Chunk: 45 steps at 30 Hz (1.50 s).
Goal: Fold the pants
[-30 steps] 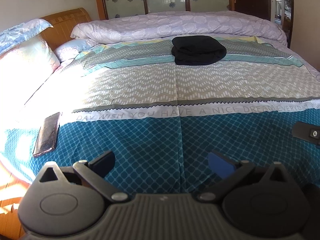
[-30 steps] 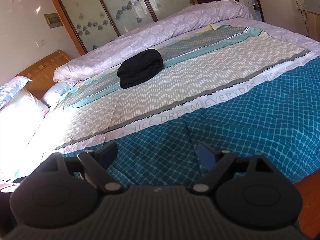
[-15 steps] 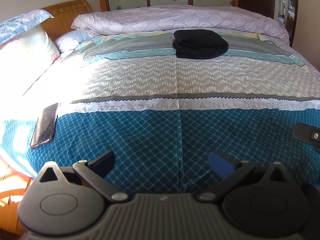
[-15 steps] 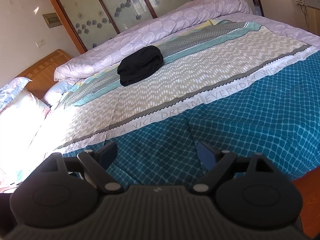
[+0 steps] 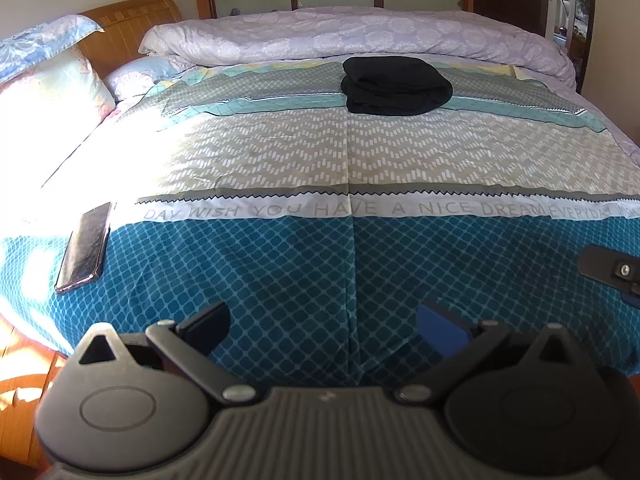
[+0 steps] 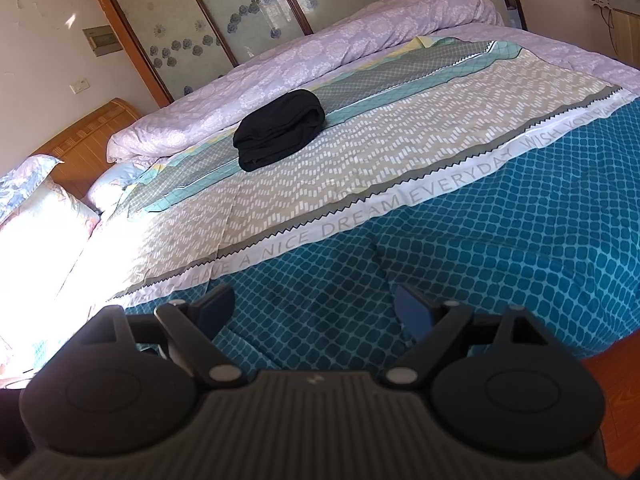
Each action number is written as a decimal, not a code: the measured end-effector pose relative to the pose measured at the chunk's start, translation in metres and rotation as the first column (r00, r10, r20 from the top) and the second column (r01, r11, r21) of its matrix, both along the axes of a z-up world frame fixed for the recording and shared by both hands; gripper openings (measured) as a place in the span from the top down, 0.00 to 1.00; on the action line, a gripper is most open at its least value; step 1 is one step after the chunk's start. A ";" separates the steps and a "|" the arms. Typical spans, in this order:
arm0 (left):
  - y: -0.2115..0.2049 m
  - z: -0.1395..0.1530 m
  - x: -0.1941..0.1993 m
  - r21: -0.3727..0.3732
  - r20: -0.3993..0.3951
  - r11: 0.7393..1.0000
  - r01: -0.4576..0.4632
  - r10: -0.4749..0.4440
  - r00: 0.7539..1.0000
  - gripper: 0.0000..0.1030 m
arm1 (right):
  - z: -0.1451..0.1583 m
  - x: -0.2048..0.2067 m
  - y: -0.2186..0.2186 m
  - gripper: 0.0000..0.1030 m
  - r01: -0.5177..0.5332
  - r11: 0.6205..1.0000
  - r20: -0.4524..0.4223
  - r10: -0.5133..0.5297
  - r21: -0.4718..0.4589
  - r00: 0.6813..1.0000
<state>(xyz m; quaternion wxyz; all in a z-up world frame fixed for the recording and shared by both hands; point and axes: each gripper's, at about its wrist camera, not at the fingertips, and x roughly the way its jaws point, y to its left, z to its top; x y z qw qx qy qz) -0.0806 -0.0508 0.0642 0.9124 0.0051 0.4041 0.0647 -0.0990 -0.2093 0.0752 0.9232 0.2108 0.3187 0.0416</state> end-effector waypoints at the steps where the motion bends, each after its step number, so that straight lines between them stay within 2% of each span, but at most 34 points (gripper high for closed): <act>1: 0.000 0.000 0.001 -0.005 -0.006 1.000 -0.003 0.003 1.000 0.00 | 0.000 0.000 0.000 0.14 0.000 1.000 0.000 0.000 0.000 1.000; 7: 0.004 -0.001 0.002 -0.023 -0.026 0.999 -0.027 0.026 0.999 0.00 | 0.000 0.000 0.000 0.13 0.000 1.000 0.000 0.000 0.001 1.000; 16: -0.005 0.000 0.002 0.060 -0.021 0.998 -0.003 0.004 1.000 0.00 | 0.000 0.000 0.001 0.13 0.002 1.000 -0.001 -0.002 0.001 1.000; 28: -0.005 0.001 0.005 0.094 -0.048 0.995 0.015 -0.010 0.999 0.00 | -0.001 -0.001 0.005 0.13 0.008 1.000 -0.003 -0.008 0.001 1.000; 41: -0.006 0.001 0.004 0.108 -0.041 0.994 0.019 -0.015 0.999 0.00 | -0.002 0.000 0.006 0.13 0.010 1.000 -0.007 -0.010 0.003 1.000; 45: -0.004 0.002 0.003 0.092 -0.033 0.995 0.027 -0.024 0.999 0.00 | -0.003 0.000 0.006 0.13 0.010 1.000 -0.010 -0.010 0.004 1.000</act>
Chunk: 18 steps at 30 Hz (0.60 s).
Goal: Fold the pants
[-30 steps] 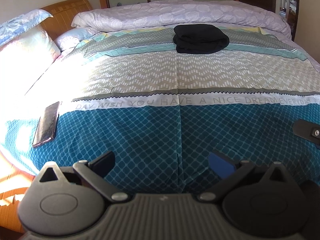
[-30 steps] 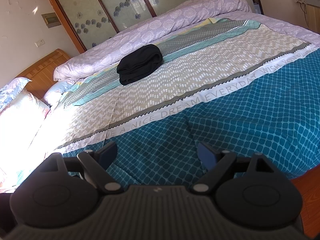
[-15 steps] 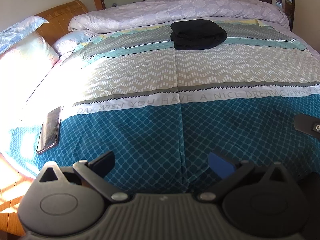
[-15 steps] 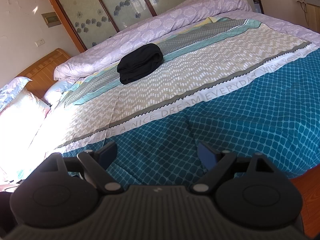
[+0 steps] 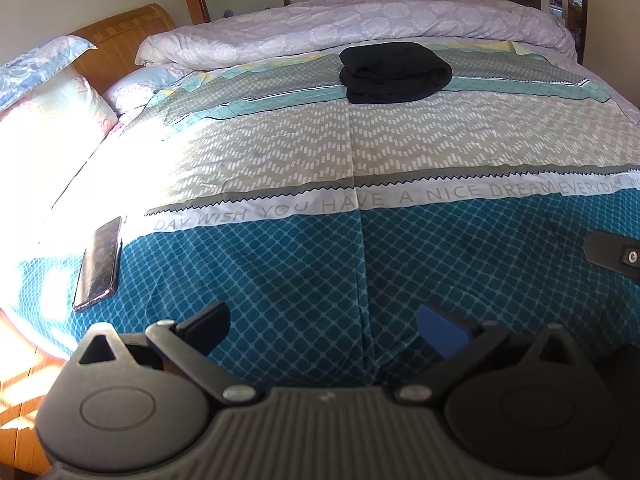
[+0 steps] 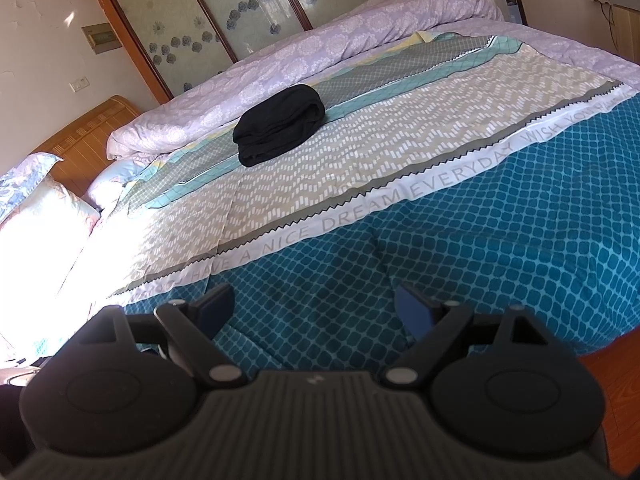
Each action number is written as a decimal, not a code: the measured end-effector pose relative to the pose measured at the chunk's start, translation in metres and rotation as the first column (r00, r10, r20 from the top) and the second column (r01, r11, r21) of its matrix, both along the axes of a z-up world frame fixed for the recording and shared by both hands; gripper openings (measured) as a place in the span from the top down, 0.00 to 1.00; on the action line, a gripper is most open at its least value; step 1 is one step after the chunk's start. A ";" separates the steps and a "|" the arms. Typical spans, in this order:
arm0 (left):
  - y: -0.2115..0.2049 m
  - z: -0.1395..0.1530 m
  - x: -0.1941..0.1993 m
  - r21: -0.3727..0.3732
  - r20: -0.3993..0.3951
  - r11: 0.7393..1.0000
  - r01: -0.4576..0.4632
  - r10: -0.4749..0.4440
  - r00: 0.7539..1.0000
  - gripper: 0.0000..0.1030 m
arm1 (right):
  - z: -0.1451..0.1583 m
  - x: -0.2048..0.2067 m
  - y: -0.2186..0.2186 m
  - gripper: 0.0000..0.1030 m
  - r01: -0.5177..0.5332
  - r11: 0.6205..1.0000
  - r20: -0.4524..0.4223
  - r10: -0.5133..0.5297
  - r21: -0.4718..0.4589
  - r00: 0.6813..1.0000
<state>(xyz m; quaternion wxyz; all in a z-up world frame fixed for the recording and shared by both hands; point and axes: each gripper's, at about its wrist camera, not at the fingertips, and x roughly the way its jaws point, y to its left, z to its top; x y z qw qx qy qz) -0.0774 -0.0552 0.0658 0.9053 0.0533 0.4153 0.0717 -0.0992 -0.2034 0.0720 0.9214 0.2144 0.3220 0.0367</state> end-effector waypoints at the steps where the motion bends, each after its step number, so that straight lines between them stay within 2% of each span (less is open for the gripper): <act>1: 0.001 0.000 -0.001 -0.007 0.007 1.000 0.001 -0.001 1.000 0.00 | 0.000 0.000 0.000 0.13 0.000 1.000 0.000 0.000 0.000 1.000; 8: 0.003 0.002 -0.001 -0.039 0.018 0.999 -0.017 0.018 1.000 0.00 | 0.000 0.000 0.000 0.13 -0.001 1.000 -0.001 0.001 0.000 1.000; 18: 0.001 0.001 -0.001 -0.025 0.011 0.999 -0.026 0.027 1.000 0.00 | 0.000 0.000 0.000 0.13 0.000 1.000 -0.002 0.000 0.002 1.000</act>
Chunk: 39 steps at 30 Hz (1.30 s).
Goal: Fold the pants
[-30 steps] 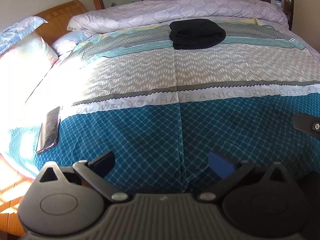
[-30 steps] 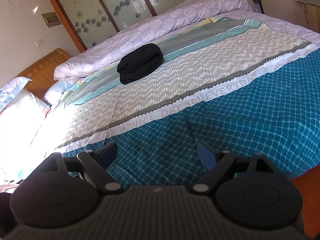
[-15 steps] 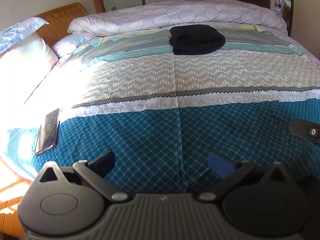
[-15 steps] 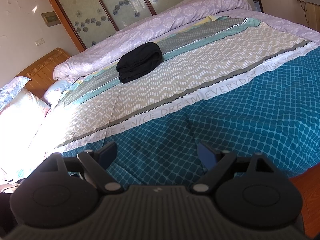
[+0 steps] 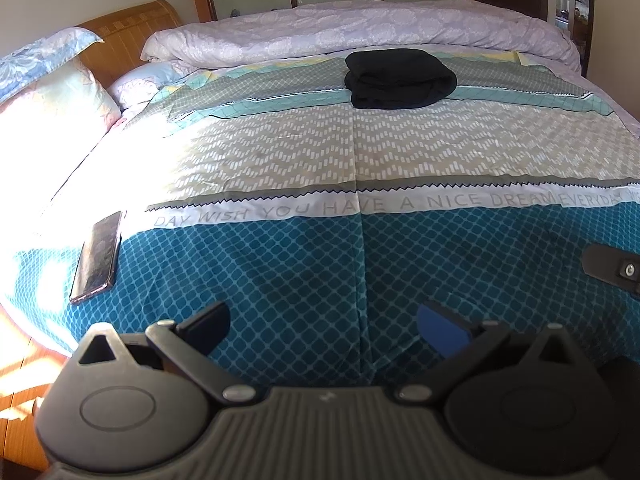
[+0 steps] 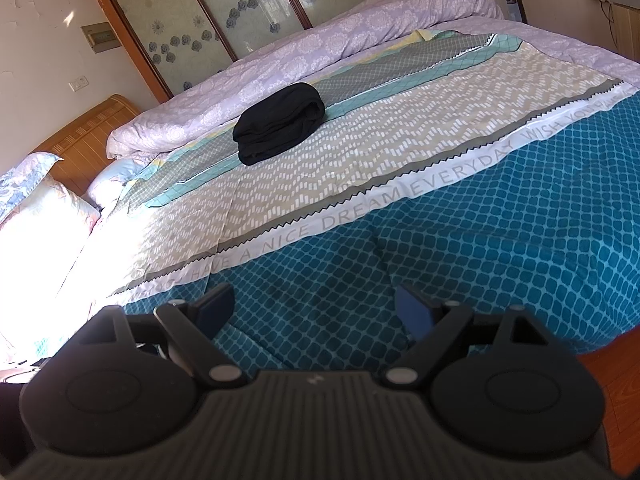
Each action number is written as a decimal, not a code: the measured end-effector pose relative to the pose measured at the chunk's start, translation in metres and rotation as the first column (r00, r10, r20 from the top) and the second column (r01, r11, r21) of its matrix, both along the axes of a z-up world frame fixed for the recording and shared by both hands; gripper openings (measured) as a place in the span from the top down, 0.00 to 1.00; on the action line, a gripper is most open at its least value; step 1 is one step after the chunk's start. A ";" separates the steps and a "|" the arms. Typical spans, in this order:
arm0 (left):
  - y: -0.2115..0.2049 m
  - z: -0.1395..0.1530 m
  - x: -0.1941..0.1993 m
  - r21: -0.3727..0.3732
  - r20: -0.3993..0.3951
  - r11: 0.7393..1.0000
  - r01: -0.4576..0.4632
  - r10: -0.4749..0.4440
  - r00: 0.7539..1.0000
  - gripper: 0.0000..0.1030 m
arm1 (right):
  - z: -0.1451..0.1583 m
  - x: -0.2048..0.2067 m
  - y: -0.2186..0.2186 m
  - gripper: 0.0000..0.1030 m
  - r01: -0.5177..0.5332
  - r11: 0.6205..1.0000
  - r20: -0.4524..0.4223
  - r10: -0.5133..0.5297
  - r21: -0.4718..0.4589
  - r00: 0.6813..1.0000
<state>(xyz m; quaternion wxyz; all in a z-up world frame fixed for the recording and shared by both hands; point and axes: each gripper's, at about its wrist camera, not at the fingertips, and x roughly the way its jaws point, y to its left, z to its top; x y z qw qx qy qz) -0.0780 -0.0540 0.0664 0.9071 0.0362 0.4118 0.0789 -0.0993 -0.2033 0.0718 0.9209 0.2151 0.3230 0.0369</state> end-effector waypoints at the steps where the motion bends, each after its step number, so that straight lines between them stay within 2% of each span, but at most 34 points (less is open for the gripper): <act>1: 0.000 0.000 0.000 -0.001 -0.003 1.000 -0.001 0.001 1.000 0.00 | 0.000 0.000 0.000 0.13 0.000 1.000 0.001 0.000 0.000 1.000; 12: 0.000 -0.003 0.002 0.027 -0.014 0.999 -0.019 0.020 1.000 0.00 | -0.002 -0.001 -0.001 0.13 -0.001 1.000 -0.003 0.001 0.002 1.000; 39: -0.004 -0.004 0.002 0.056 -0.022 0.998 0.016 -0.014 1.000 0.00 | -0.001 -0.001 0.001 0.13 -0.001 1.000 -0.006 0.001 0.004 1.000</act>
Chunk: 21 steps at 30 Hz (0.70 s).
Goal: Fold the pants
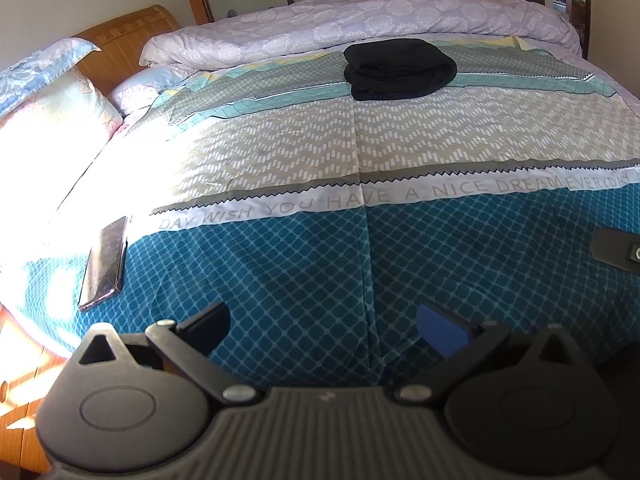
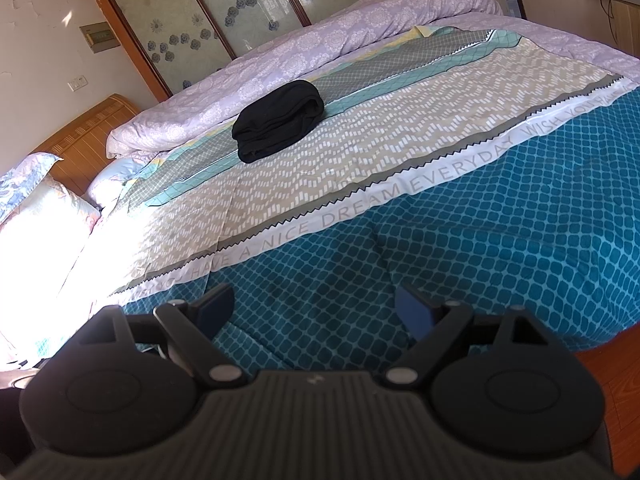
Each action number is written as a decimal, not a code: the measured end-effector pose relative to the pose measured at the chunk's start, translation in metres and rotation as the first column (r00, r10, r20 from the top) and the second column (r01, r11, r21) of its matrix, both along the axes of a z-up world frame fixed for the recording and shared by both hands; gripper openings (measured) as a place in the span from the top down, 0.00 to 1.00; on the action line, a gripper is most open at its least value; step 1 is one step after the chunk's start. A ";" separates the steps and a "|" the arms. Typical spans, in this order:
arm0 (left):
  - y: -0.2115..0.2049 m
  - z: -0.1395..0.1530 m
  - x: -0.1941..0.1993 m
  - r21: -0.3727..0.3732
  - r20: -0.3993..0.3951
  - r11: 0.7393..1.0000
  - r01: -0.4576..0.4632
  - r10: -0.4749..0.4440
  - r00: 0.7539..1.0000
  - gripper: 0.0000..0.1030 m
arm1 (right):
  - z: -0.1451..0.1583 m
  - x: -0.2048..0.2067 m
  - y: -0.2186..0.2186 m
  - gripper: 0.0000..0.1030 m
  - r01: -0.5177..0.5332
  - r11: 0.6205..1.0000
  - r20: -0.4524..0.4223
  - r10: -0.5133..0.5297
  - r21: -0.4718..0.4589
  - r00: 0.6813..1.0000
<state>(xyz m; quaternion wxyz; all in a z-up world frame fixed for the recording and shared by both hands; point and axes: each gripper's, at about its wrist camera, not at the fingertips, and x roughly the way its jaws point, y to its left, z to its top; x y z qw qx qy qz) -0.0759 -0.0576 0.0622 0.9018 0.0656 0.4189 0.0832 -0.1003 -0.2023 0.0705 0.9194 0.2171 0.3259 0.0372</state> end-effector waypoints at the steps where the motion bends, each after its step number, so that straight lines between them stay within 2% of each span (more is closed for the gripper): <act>1: 0.000 0.000 0.000 0.001 -0.001 1.000 0.001 -0.001 1.000 0.00 | 0.000 -0.001 0.001 0.13 0.000 1.000 0.000 0.000 0.000 1.000; 21: -0.002 -0.003 0.000 0.030 -0.001 1.000 0.008 -0.008 1.000 0.00 | -0.001 0.000 0.002 0.13 -0.001 1.000 -0.003 0.001 0.002 1.000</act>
